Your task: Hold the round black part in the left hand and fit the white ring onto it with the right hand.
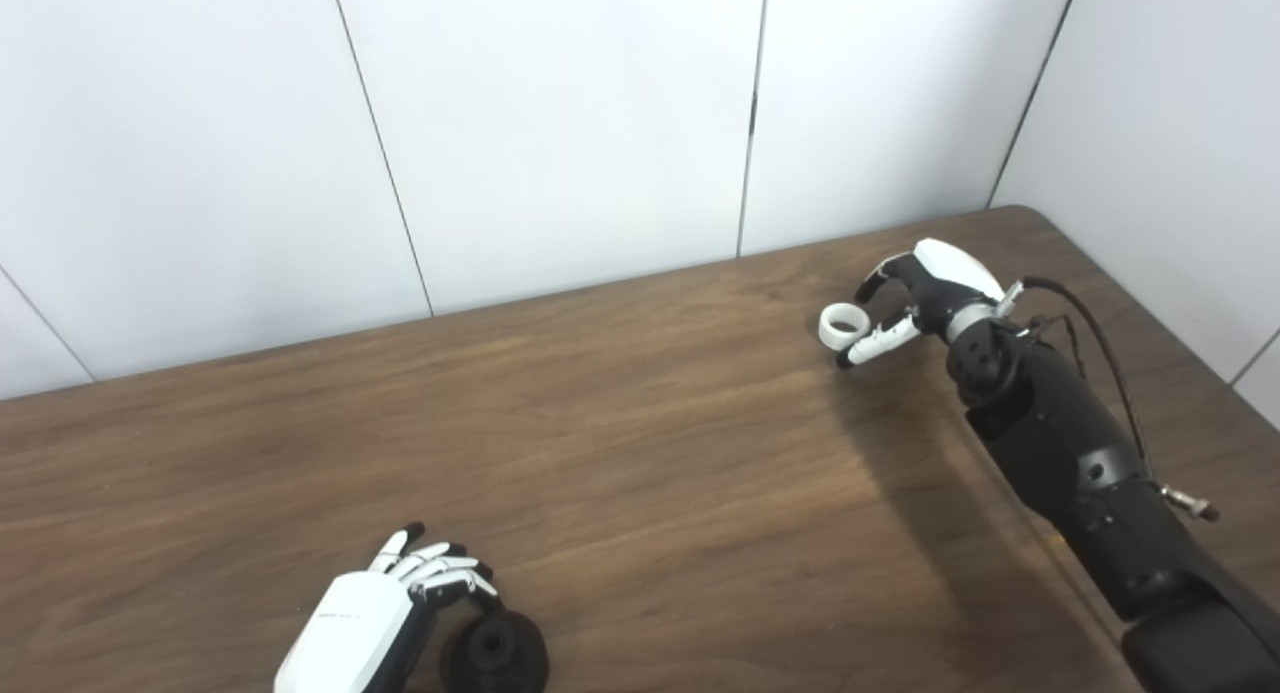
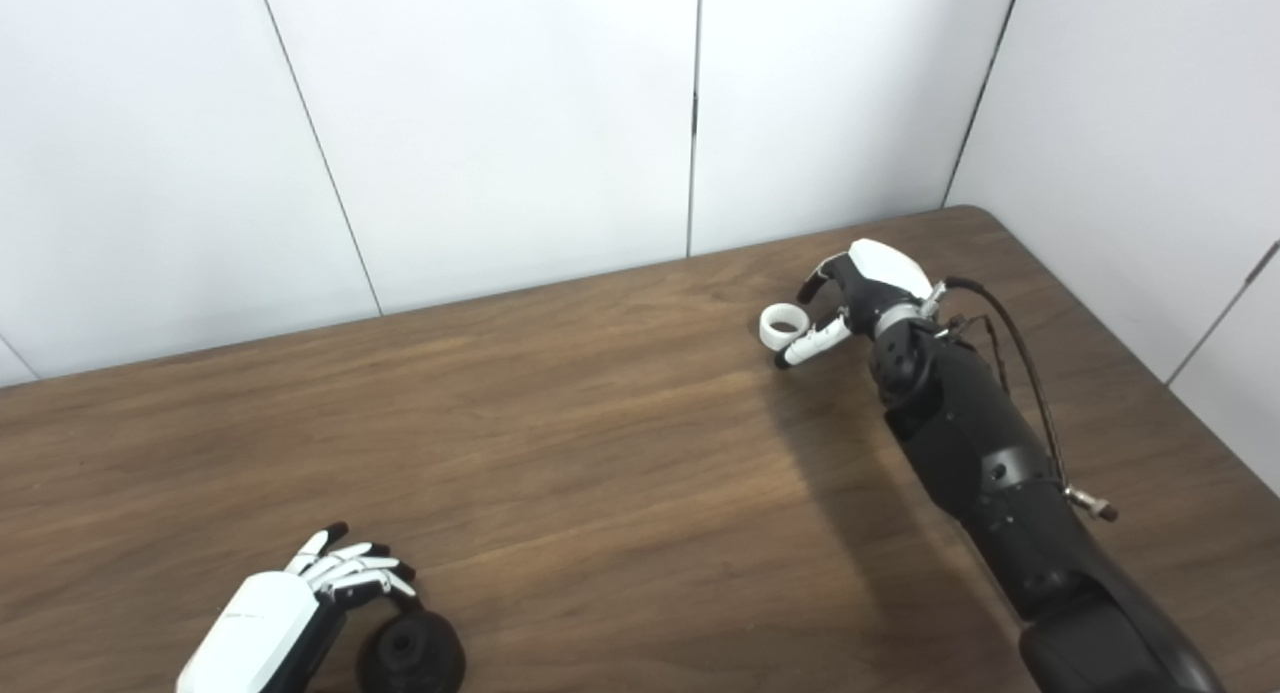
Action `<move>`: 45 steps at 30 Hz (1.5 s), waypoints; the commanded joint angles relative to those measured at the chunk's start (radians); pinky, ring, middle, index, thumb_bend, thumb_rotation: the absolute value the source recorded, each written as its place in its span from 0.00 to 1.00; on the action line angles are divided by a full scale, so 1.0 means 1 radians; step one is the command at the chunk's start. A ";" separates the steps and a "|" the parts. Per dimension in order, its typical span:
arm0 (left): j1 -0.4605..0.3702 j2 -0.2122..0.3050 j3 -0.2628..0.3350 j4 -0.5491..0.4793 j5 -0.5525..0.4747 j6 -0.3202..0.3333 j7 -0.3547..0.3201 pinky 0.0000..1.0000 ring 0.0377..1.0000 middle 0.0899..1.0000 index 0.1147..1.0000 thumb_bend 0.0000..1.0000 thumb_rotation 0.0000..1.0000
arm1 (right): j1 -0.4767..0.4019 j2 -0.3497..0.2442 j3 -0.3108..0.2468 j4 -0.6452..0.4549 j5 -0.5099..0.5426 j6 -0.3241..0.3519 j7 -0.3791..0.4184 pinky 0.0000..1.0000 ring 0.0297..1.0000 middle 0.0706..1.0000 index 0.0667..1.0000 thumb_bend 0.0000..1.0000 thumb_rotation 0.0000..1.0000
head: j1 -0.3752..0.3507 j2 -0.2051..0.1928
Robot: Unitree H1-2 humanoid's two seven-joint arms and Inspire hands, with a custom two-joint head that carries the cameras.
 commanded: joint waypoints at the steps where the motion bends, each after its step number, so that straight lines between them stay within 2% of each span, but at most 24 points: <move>1: 0.001 0.020 0.006 -0.007 0.019 -0.003 -0.003 0.98 0.84 0.73 0.42 0.52 0.05 | -0.056 -0.015 -0.004 -0.029 0.001 -0.002 -0.024 0.80 0.91 0.86 0.62 0.84 0.23 | 0.001 0.003; 27: -0.002 0.019 0.004 -0.003 0.023 -0.006 -0.001 0.98 0.85 0.73 0.42 0.52 0.05 | -0.063 -0.010 -0.001 -0.027 0.000 0.002 -0.006 0.79 0.92 0.87 0.63 0.83 0.22 | 0.012 0.012; 30: -0.001 0.019 0.004 -0.006 0.024 -0.002 -0.004 0.98 0.85 0.73 0.42 0.52 0.05 | -0.063 -0.007 -0.005 -0.018 0.009 0.001 -0.015 0.79 0.92 0.87 0.60 0.81 0.21 | 0.012 0.013; 31: -0.001 0.018 0.005 -0.006 0.023 -0.002 -0.004 0.98 0.85 0.73 0.42 0.52 0.05 | -0.063 -0.005 -0.009 -0.014 0.012 -0.001 -0.026 0.81 0.92 0.87 0.53 0.67 0.17 | 0.012 0.013; 32: -0.001 0.018 0.005 -0.006 0.022 -0.002 -0.004 0.98 0.84 0.73 0.42 0.52 0.05 | -0.063 -0.004 -0.010 -0.012 0.015 -0.002 -0.034 0.81 0.91 0.85 0.48 0.58 0.15 | 0.012 0.013; 33: -0.001 0.017 0.005 -0.007 0.021 0.001 -0.006 0.98 0.84 0.73 0.42 0.52 0.05 | -0.060 -0.003 -0.011 -0.012 0.016 -0.004 -0.043 0.81 0.90 0.85 0.47 0.55 0.14 | 0.013 0.013; 36: -0.002 0.015 0.006 -0.010 0.021 0.005 -0.009 0.99 0.85 0.73 0.42 0.52 0.05 | -0.055 -0.007 -0.006 -0.017 0.018 -0.005 -0.051 0.81 0.89 0.83 0.45 0.52 0.13 | 0.013 0.013; 45: -0.006 0.013 0.005 -0.013 0.026 0.009 -0.013 0.99 0.85 0.73 0.42 0.52 0.05 | -0.051 -0.022 0.011 -0.013 0.021 -0.021 -0.054 0.84 0.90 0.82 0.45 0.52 0.13 | 0.015 0.014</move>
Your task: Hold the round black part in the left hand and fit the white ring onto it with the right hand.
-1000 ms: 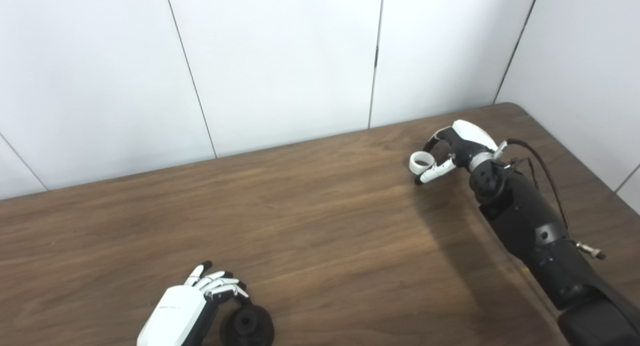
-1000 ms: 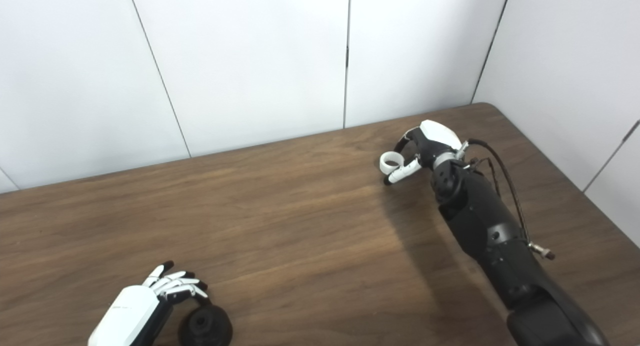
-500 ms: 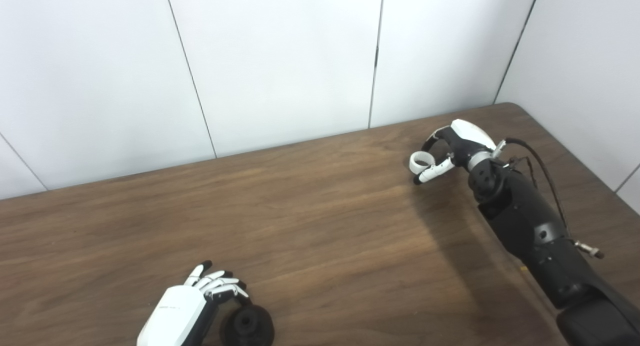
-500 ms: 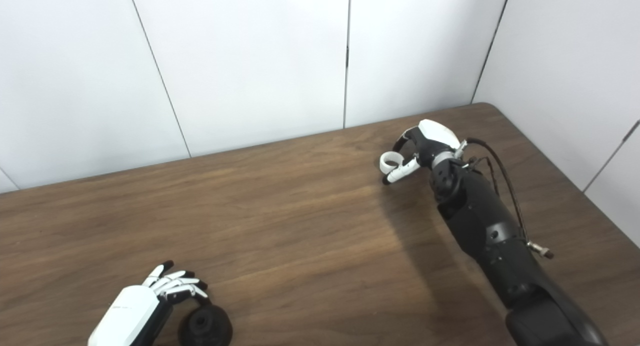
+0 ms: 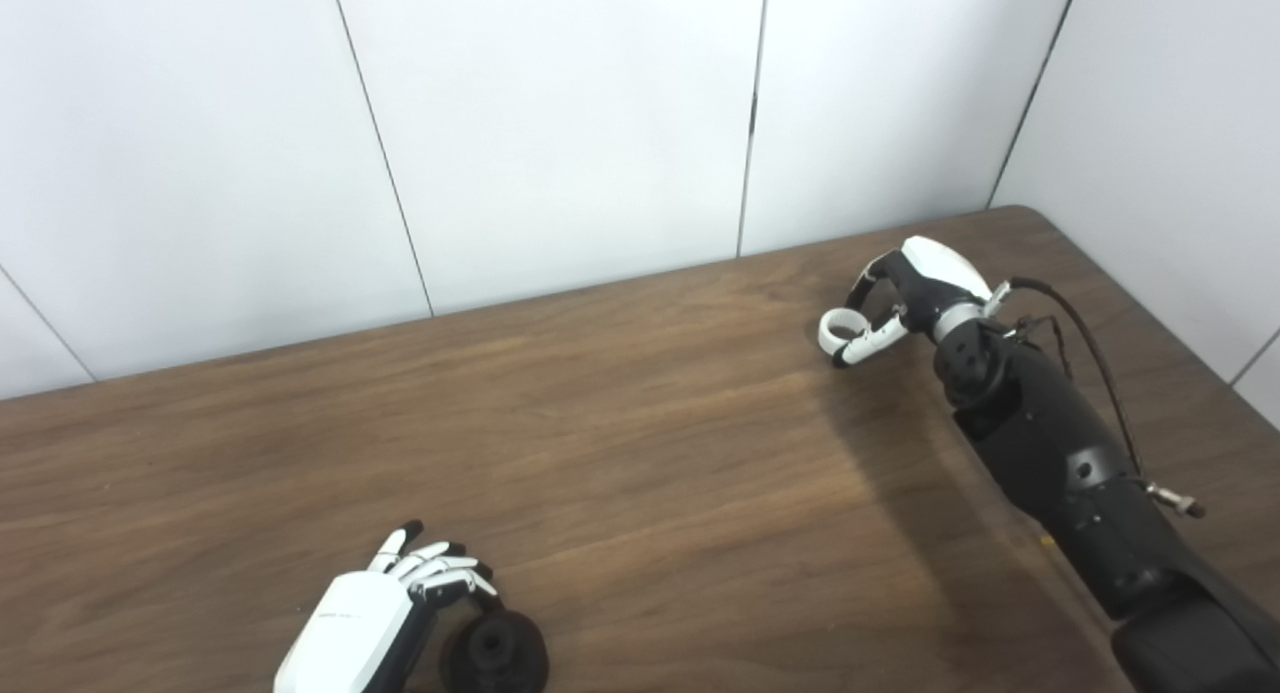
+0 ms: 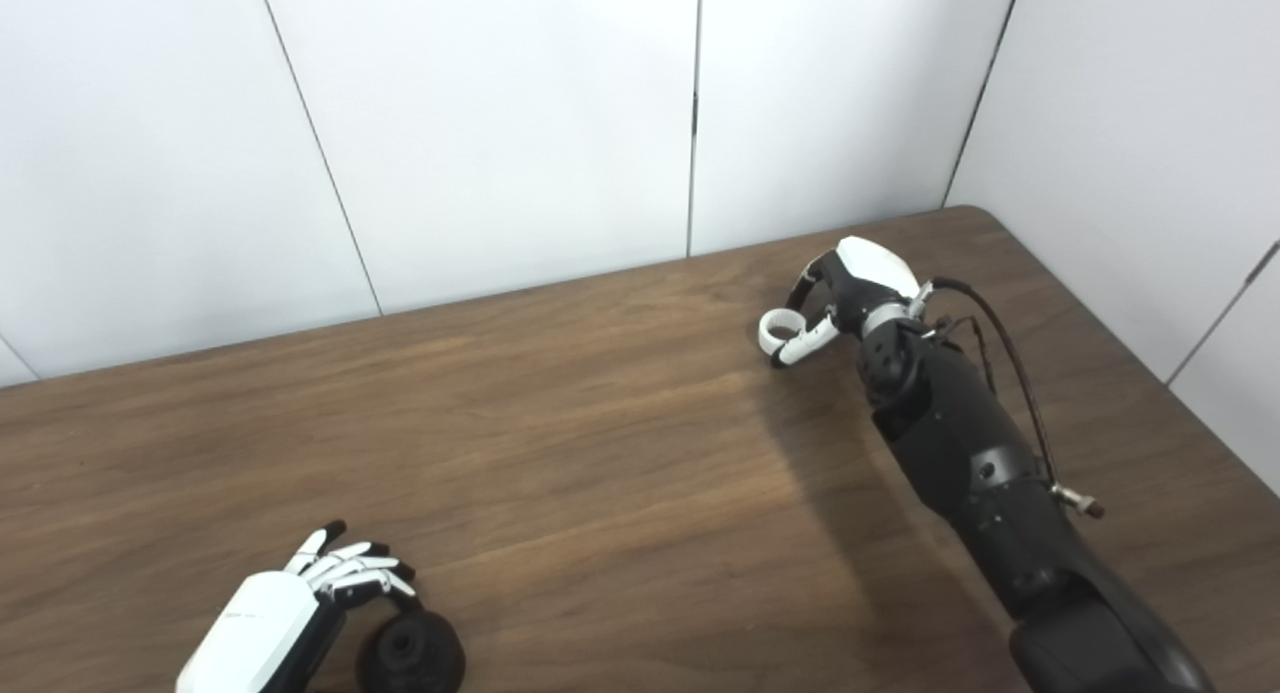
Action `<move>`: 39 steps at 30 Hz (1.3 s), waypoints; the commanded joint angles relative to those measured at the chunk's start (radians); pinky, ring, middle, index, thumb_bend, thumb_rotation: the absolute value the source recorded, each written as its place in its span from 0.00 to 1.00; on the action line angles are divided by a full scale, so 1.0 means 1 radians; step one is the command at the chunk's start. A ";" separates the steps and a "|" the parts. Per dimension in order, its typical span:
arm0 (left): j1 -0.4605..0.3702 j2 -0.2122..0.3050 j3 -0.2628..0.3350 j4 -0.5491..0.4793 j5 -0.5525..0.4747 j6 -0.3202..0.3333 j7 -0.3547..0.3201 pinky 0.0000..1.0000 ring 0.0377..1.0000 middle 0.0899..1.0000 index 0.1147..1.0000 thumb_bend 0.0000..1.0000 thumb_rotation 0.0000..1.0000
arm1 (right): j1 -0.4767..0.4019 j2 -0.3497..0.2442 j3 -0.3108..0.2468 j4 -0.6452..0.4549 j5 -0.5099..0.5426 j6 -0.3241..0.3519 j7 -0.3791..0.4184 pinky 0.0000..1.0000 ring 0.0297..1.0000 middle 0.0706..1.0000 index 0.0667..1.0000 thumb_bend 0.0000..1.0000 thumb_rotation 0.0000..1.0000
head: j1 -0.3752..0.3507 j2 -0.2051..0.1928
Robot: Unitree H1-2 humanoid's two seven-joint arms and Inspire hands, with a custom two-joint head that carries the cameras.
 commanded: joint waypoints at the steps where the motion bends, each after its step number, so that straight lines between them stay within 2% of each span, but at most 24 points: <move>1: -0.006 0.013 0.005 -0.011 0.024 0.006 -0.008 0.99 0.85 0.73 0.42 0.52 0.05 | -0.040 -0.033 -0.005 -0.018 0.000 -0.018 -0.022 0.84 0.90 0.82 0.45 0.52 0.13 | -0.001 0.001; 7: -0.006 0.012 0.006 -0.012 0.019 0.005 -0.007 0.99 0.85 0.73 0.42 0.52 0.05 | -0.029 -0.037 -0.002 -0.037 0.004 -0.012 -0.015 0.86 0.91 0.82 0.45 0.52 0.13 | 0.005 0.005; 14: -0.003 0.011 0.004 -0.015 0.020 0.006 -0.008 1.00 0.85 0.73 0.42 0.52 0.05 | -0.011 -0.058 0.047 -0.190 -0.010 -0.031 0.057 0.83 0.92 0.82 0.45 0.52 0.13 | 0.014 0.012; 18: 0.000 0.009 0.000 -0.020 0.024 0.009 -0.014 1.00 0.85 0.73 0.42 0.52 0.05 | -0.018 -0.058 0.087 -0.316 -0.039 0.003 0.148 0.84 0.92 0.82 0.45 0.52 0.13 | 0.032 0.018; 22: 0.003 0.001 -0.004 -0.028 0.030 0.020 -0.024 0.99 0.85 0.73 0.42 0.52 0.05 | -0.027 -0.048 0.125 -0.438 -0.077 0.004 0.231 0.85 0.93 0.80 0.45 0.52 0.13 | 0.054 0.025; 27: 0.006 -0.017 -0.009 -0.038 0.041 0.033 -0.035 0.99 0.85 0.73 0.42 0.52 0.05 | -0.031 -0.007 0.164 -0.580 -0.125 0.007 0.327 0.82 0.92 0.79 0.45 0.52 0.13 | 0.093 0.033; 29: 0.007 -0.026 -0.014 -0.049 0.049 0.051 -0.052 0.99 0.85 0.74 0.42 0.52 0.05 | -0.025 0.015 0.169 -0.634 -0.132 0.007 0.370 0.85 0.92 0.80 0.45 0.52 0.13 | 0.114 0.039; 31: 0.007 -0.035 -0.019 -0.057 0.057 0.063 -0.062 1.00 0.86 0.74 0.42 0.52 0.05 | -0.020 0.037 0.169 -0.684 -0.150 0.008 0.430 0.89 0.93 0.80 0.45 0.52 0.13 | 0.164 0.051; 34: 0.006 -0.052 -0.029 -0.061 0.072 0.076 -0.066 1.00 0.86 0.74 0.42 0.52 0.05 | -0.012 0.067 0.176 -0.756 -0.172 0.008 0.507 0.88 0.93 0.80 0.45 0.52 0.13 | 0.224 0.064; 39: 0.002 -0.077 -0.048 -0.055 0.114 0.090 -0.063 0.98 0.86 0.74 0.42 0.52 0.05 | 0.018 0.114 0.210 -0.866 -0.183 0.001 0.577 0.90 0.92 0.80 0.45 0.52 0.14 | 0.289 0.082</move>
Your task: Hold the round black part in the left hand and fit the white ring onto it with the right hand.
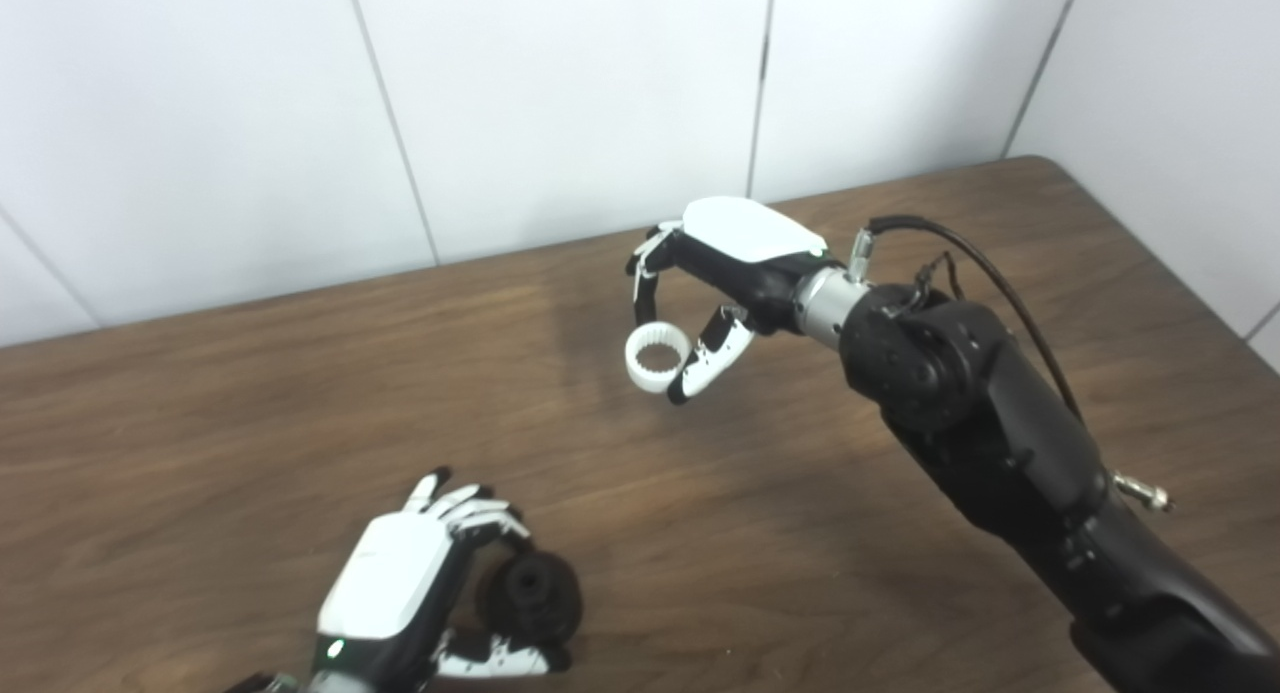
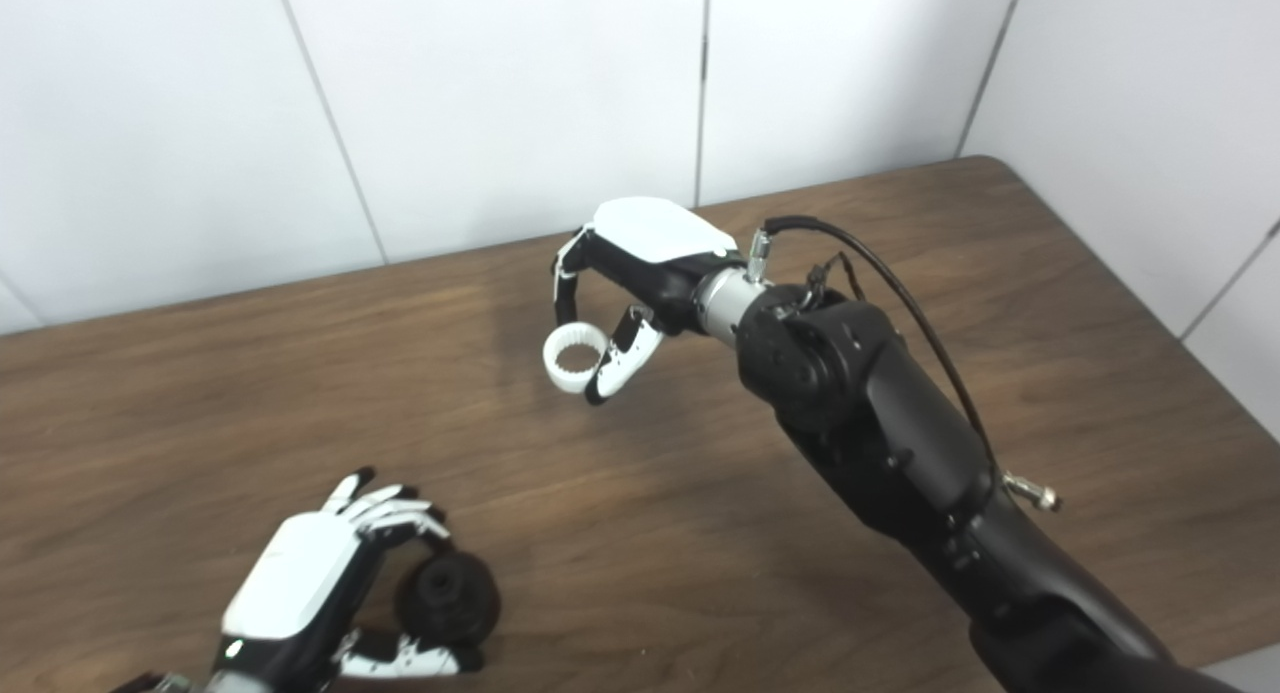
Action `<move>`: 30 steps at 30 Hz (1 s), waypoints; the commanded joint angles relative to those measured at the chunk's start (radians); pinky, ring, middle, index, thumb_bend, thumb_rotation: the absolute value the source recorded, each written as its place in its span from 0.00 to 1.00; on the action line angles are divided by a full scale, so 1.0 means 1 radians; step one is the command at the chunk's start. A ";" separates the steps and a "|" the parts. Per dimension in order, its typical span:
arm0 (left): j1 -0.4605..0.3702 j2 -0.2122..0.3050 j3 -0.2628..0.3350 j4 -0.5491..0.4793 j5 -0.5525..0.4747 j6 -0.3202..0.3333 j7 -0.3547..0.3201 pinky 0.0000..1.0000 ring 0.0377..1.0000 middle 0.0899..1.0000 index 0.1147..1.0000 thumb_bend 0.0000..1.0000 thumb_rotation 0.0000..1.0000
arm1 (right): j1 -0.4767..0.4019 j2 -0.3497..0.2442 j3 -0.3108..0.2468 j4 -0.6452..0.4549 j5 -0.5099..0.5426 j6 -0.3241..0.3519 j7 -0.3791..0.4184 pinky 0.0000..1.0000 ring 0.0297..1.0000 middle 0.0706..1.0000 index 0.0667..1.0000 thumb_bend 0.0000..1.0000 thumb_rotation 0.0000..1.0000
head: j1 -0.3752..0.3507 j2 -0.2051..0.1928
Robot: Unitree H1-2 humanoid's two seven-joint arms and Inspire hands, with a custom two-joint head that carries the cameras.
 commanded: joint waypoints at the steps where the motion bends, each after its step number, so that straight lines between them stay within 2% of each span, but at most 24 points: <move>1: -0.004 -0.004 -0.012 -0.009 0.035 0.008 -0.004 0.98 0.86 0.74 0.42 0.52 0.05 | -0.007 0.022 0.004 -0.063 -0.006 -0.005 0.014 0.90 0.92 0.80 0.45 0.52 0.13 | 0.026 0.011; 13: -0.020 -0.043 -0.039 -0.018 0.082 0.053 -0.033 1.00 0.87 0.75 0.42 0.52 0.05 | 0.066 0.090 0.059 -0.161 0.020 -0.061 0.058 0.98 0.93 0.81 0.45 0.52 0.14 | 0.110 0.053; 30: -0.030 -0.081 -0.056 -0.018 0.110 0.085 -0.038 1.00 0.88 0.75 0.42 0.52 0.05 | 0.115 0.105 0.088 -0.161 0.030 -0.115 0.079 0.98 0.94 0.82 0.45 0.52 0.14 | 0.138 0.085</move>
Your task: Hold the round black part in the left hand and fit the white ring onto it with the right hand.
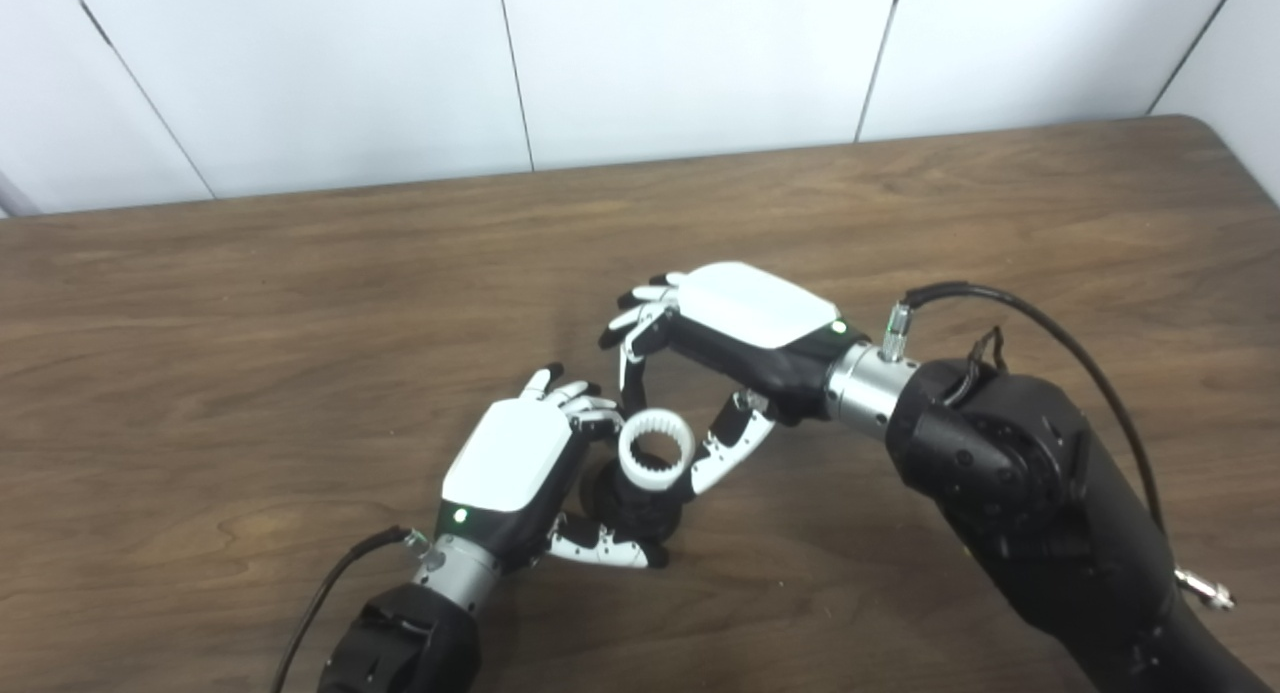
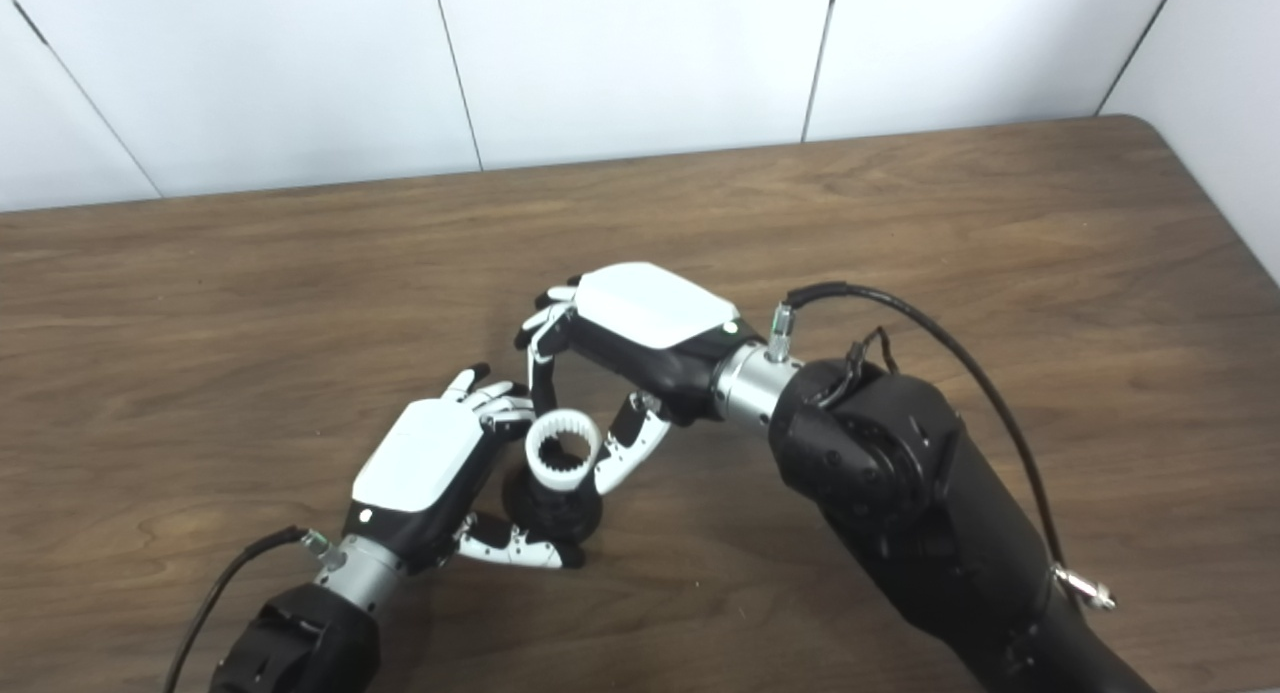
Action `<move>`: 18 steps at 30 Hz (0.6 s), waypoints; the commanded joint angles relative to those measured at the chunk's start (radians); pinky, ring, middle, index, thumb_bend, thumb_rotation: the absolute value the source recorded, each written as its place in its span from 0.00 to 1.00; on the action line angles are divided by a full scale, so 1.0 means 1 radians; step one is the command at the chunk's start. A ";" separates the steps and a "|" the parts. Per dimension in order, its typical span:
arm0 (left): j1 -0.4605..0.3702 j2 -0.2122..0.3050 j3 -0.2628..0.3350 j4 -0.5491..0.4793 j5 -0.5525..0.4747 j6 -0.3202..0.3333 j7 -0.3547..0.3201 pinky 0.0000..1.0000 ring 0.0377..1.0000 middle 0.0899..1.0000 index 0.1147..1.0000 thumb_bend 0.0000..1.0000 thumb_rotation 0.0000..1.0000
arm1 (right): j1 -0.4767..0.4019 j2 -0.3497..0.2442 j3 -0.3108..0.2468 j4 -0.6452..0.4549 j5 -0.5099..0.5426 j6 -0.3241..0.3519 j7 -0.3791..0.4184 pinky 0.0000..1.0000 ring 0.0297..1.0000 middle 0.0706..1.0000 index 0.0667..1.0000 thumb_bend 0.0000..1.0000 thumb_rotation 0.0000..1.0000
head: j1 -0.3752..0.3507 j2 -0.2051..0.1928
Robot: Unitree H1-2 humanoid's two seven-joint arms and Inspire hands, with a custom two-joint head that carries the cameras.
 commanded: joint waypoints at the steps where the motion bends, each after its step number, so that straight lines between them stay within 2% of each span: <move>1: -0.008 0.000 -0.003 -0.013 0.016 0.007 -0.002 1.00 0.87 0.75 0.42 0.52 0.05 | -0.019 0.010 -0.006 -0.012 0.002 -0.029 -0.012 0.98 0.94 0.82 0.45 0.52 0.14 | 0.002 0.002; 5: -0.009 -0.004 0.000 -0.019 0.013 0.012 -0.009 1.00 0.88 0.75 0.42 0.52 0.05 | -0.012 0.021 -0.008 0.001 0.010 -0.025 -0.017 0.99 0.95 0.83 0.45 0.52 0.13 | 0.002 0.007; 18: -0.011 -0.003 -0.001 -0.033 0.028 0.023 -0.025 1.00 0.87 0.75 0.42 0.52 0.05 | 0.012 0.041 -0.013 0.069 0.012 -0.074 -0.054 0.98 0.96 0.83 0.45 0.52 0.13 | 0.005 0.012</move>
